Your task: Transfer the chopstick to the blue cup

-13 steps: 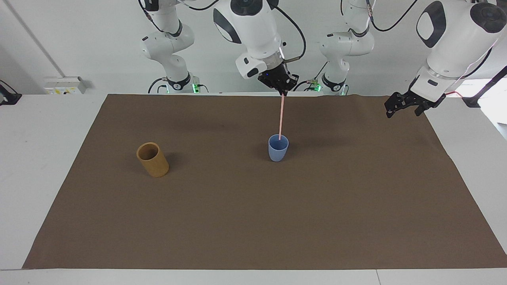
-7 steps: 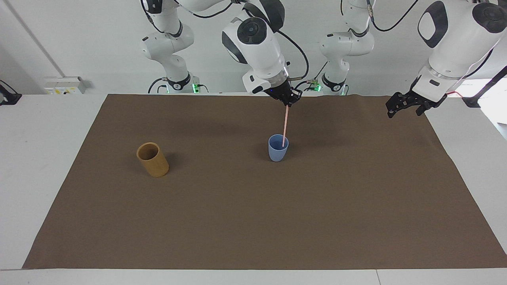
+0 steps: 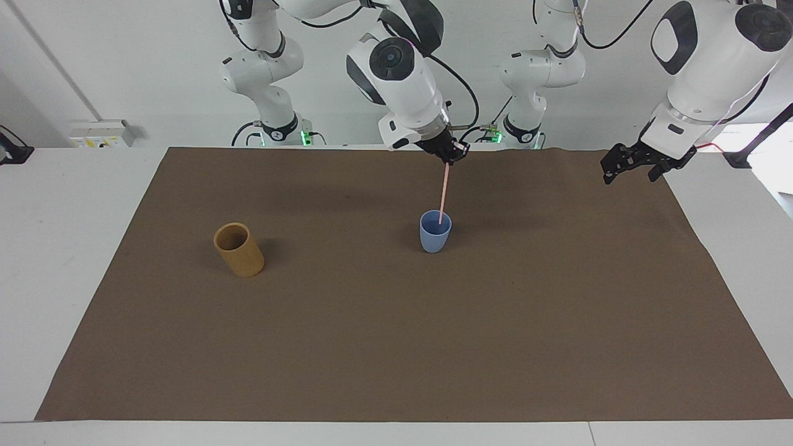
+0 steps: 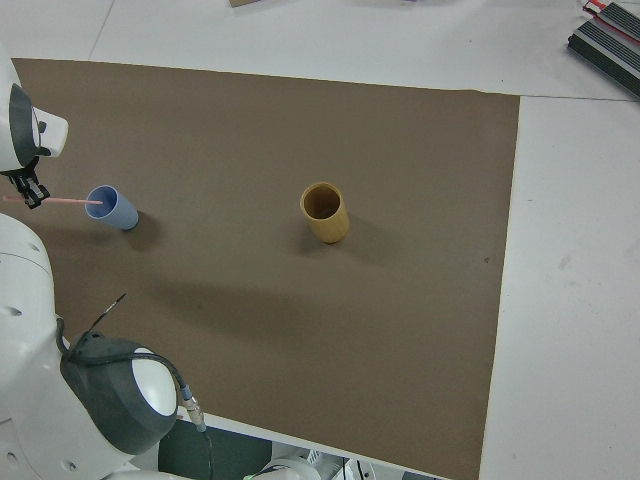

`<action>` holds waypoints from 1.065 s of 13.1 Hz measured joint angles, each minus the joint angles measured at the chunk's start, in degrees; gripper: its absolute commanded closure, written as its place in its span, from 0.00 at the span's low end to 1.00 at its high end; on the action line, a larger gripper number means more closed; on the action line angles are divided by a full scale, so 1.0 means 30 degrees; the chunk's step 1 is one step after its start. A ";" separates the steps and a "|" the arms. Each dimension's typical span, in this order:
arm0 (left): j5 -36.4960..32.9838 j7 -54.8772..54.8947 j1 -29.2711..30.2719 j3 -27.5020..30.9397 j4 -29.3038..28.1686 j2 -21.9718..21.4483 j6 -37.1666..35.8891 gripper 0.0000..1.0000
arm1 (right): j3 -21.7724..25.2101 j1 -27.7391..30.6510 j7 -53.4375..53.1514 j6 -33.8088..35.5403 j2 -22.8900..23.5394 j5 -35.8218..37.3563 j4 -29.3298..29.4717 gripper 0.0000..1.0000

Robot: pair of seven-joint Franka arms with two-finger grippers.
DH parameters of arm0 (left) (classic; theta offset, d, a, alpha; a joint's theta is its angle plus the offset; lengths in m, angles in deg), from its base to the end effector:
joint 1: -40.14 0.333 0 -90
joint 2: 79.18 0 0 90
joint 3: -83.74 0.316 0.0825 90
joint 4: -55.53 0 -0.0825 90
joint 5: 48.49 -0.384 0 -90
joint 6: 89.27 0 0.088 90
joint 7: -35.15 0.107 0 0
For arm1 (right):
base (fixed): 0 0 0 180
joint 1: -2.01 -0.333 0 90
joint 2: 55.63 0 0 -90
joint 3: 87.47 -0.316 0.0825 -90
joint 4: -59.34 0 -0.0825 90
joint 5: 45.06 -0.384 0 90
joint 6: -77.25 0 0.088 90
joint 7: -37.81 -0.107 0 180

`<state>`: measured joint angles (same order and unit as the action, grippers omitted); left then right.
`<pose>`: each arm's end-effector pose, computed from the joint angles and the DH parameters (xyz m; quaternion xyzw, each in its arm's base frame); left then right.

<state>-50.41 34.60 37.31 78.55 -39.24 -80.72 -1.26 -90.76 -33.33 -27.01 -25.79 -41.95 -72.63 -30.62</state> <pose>0.5351 -0.0723 0.5973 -0.9967 0.0652 0.0441 0.0213 0.4751 0.4253 0.5123 -0.9317 0.2739 0.1903 0.1437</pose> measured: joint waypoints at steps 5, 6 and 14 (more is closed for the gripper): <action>0.0513 0.1276 0.0057 0.0159 0.0462 -0.0084 0.0418 0.00 | 0.0034 0.0205 0.0070 -0.0395 -0.0391 -0.0002 -0.0734 0.00; 0.0513 0.1324 0.0059 0.0203 0.0514 -0.0099 0.0418 0.00 | 0.0055 0.0287 0.0413 -0.0679 -0.0410 0.0006 -0.0736 0.00; 0.0513 0.1330 0.0059 0.0237 0.0514 -0.0133 0.0418 0.00 | 0.0277 0.3687 0.5440 0.0190 -0.0659 0.4277 0.0675 0.00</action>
<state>-48.88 38.58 37.49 79.26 -37.70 -81.12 -0.01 -89.93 -22.27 -10.69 -25.22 -43.93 -59.80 -28.60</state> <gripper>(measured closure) 0.000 0.000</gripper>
